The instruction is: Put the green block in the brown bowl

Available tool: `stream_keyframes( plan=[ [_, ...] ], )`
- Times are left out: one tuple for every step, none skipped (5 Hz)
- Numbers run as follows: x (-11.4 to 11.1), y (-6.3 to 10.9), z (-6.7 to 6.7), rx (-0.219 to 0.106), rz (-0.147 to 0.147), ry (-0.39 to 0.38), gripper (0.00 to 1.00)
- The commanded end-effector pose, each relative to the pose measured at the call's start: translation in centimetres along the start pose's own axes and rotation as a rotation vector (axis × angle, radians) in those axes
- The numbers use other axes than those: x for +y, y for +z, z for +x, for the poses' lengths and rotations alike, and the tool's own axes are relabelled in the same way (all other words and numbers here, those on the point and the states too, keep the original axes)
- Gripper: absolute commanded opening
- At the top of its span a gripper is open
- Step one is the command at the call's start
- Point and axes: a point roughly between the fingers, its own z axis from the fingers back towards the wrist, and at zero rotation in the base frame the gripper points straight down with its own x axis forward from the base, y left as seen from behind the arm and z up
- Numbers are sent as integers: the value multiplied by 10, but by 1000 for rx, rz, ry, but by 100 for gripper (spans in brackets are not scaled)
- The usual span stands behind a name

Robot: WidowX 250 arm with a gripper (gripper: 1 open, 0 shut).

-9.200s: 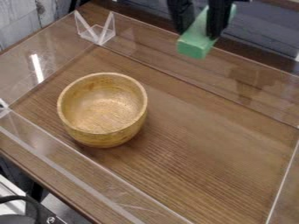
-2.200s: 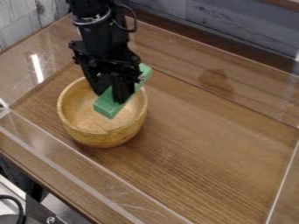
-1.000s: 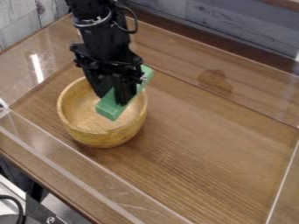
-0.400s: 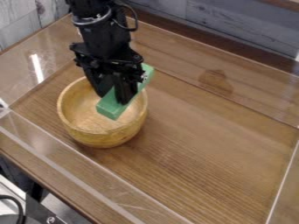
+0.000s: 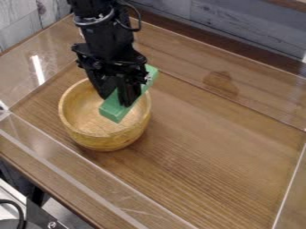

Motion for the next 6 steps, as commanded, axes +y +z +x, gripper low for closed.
stream_keyframes(
  plan=[
    [4, 5, 6, -36, 11, 2, 0],
    [6, 1, 7, -33, 12, 6, 0],
    [8, -3, 8, -30, 12, 9, 0],
    [10, -5, 9, -28, 13, 13, 0],
    [12, -8, 10, -26, 14, 16, 0],
    [14, -9, 12, -24, 14, 20, 0]
  ],
)
